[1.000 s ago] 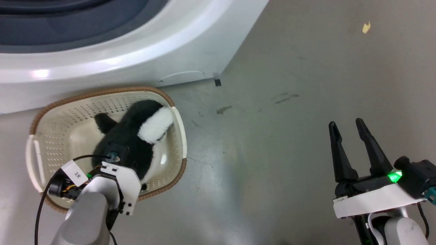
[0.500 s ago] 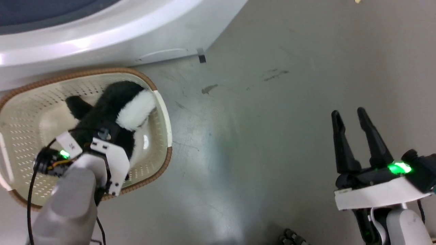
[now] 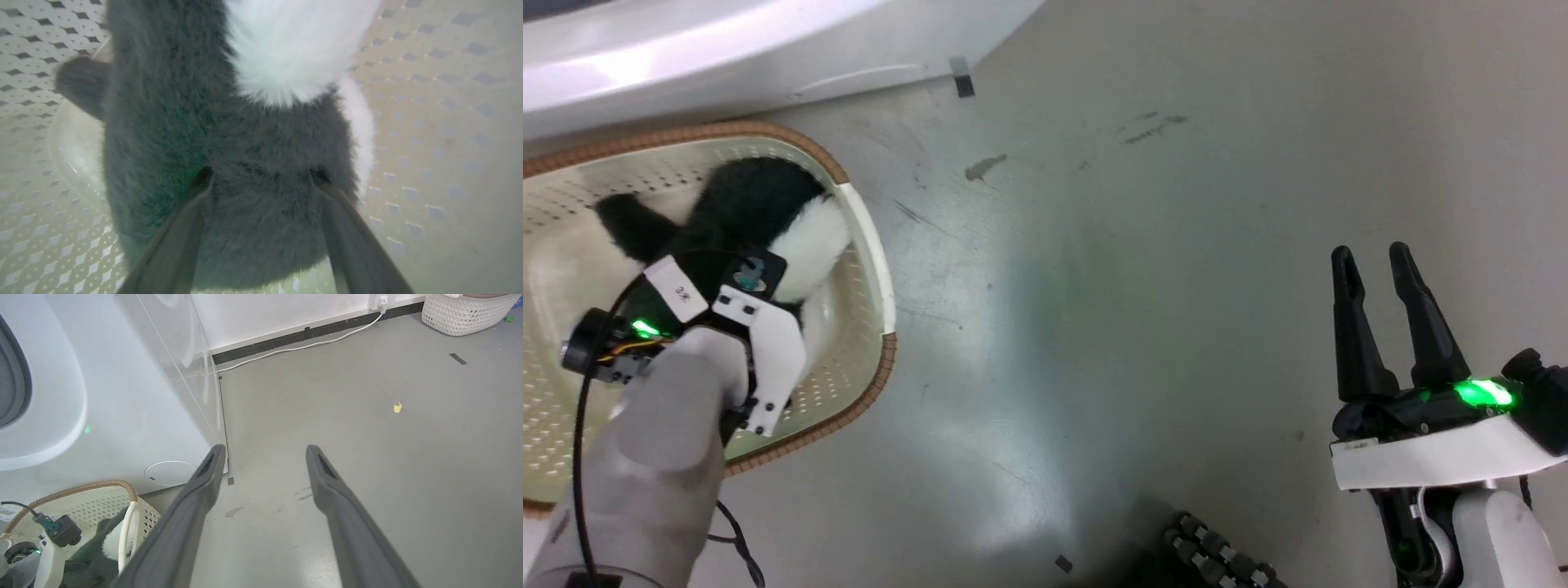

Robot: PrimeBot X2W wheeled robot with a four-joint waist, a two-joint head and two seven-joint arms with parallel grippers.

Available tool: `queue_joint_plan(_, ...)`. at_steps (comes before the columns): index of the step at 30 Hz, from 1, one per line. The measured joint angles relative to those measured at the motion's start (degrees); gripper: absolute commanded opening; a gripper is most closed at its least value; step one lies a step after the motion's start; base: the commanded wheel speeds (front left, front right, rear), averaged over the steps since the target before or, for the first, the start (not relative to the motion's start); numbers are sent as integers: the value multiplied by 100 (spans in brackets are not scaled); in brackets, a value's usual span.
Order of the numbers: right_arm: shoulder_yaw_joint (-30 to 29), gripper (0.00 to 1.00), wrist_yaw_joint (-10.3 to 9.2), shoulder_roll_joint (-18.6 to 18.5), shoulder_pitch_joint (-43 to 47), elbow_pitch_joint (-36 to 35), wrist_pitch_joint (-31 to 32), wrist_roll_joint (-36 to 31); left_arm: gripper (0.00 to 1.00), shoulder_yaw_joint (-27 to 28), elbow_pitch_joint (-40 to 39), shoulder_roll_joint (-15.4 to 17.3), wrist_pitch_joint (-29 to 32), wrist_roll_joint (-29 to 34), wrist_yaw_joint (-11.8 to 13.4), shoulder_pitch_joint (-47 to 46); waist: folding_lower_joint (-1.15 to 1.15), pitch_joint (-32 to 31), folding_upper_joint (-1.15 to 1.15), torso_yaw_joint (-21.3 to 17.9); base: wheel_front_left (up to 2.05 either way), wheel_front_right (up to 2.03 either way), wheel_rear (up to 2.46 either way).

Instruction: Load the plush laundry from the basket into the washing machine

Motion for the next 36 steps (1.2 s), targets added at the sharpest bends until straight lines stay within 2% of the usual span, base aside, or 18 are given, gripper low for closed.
queue_joint_plan(2,23,100,0,0,-18,13,-30,47,100,-46,120,53,13,-10,-8,-67,0,68,0,-56,0,0,0)
queue_joint_plan(3,38,100,0,0,-28,25,-37,68,31,-74,156,70,11,-36,-20,-85,0,98,0,-85,0,0,0)
queue_joint_plan(4,56,100,0,0,-34,42,-54,98,0,-102,189,88,-10,-58,-37,-97,0,125,0,-116,0,0,0)
queue_joint_plan(8,159,100,0,1,-138,157,-124,135,0,-156,491,243,-263,-276,-84,-151,0,171,0,-342,0,0,0)
queue_joint_plan(14,-85,100,0,1,-129,220,-174,-46,0,-148,737,25,-681,-501,25,11,0,-186,0,-282,0,0,0)
queue_joint_plan(17,-249,100,0,0,13,280,-174,-222,0,-113,753,-191,-1053,-612,148,243,0,-517,0,-154,0,0,0)
queue_joint_plan(29,-802,100,0,0,810,283,-175,-962,0,-177,790,-866,-2575,-837,204,1005,-1,-2211,0,577,0,0,0)
queue_joint_plan(36,-883,100,0,0,1073,242,-175,-1133,0,-134,422,-1061,-2980,-1000,216,1570,-2,-3131,0,1042,0,0,0)
